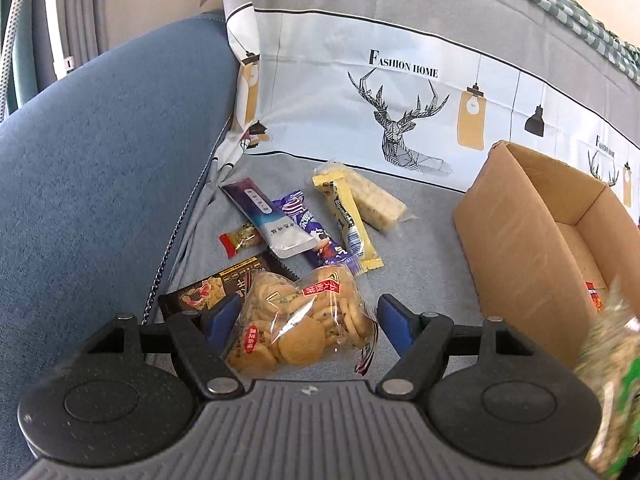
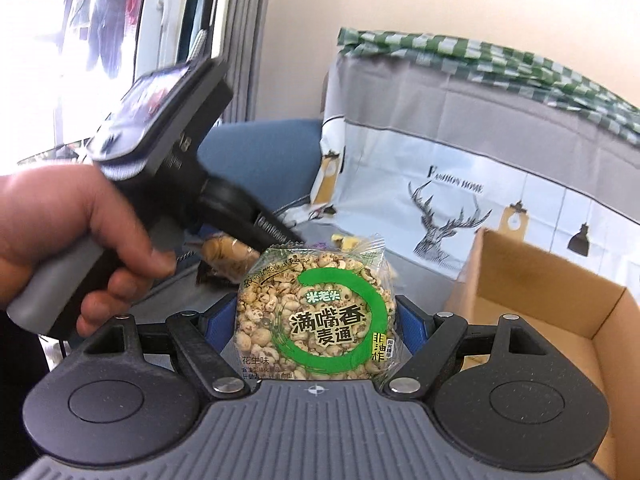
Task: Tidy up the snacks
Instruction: 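Carry both held bags up over the cardboard box, then open both tools to drop the bags into the box, then move both tools back to the snack pile on the table, then grasp yellow wafer bar with right tool while left tool approaches dark biscuit bar, then lower the left tool over the dark biscuit bar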
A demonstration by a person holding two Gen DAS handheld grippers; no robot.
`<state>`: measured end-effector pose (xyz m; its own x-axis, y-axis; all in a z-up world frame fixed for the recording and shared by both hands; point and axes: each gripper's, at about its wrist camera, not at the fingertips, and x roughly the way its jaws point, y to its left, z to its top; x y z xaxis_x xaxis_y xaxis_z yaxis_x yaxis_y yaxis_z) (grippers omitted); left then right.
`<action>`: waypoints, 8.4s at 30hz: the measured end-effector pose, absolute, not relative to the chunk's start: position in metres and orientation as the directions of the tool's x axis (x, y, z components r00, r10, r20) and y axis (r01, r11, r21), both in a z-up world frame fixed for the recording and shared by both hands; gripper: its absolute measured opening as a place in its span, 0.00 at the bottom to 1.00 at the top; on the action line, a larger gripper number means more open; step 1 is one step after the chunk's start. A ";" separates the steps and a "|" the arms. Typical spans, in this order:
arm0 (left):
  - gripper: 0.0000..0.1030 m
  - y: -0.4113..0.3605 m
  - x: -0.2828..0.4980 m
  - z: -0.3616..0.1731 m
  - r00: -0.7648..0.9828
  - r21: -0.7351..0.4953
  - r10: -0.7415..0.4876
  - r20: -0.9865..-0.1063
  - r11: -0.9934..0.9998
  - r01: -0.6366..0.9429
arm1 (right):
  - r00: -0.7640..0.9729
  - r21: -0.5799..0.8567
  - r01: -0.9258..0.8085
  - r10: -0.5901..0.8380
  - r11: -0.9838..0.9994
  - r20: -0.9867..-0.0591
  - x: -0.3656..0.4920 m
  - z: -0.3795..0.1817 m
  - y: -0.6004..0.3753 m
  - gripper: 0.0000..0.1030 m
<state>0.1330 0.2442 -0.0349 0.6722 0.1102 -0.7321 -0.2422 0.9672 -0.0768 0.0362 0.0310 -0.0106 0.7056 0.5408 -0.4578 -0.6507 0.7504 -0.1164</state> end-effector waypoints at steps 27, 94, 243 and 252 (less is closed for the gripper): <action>0.77 0.199 0.141 -0.008 0.789 -0.100 0.076 -0.609 0.980 -0.171 | 0.893 0.009 -0.297 0.281 0.955 -0.352 0.133 0.043 -0.132 0.79; 0.88 0.032 0.157 0.011 0.912 -0.128 -0.218 -0.347 0.975 0.184 | 0.942 0.019 -0.171 0.169 0.985 -0.291 0.139 0.036 -0.193 0.86; 0.57 0.257 0.104 -0.086 0.448 -0.164 0.021 -0.894 0.915 -0.369 | 0.466 0.128 -0.594 0.469 0.794 -0.750 0.081 -0.086 0.060 0.46; 0.62 0.255 0.102 -0.088 0.437 -0.149 0.033 -0.899 0.915 -0.376 | 0.478 0.103 -0.601 0.460 0.792 -0.748 0.082 -0.090 0.064 0.46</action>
<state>0.1021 0.2554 -0.0880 0.4371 0.0331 -0.8988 -0.3755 0.9148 -0.1489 0.0817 0.0643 -0.0900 0.4781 0.4603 -0.7481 -0.6012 0.7924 0.1034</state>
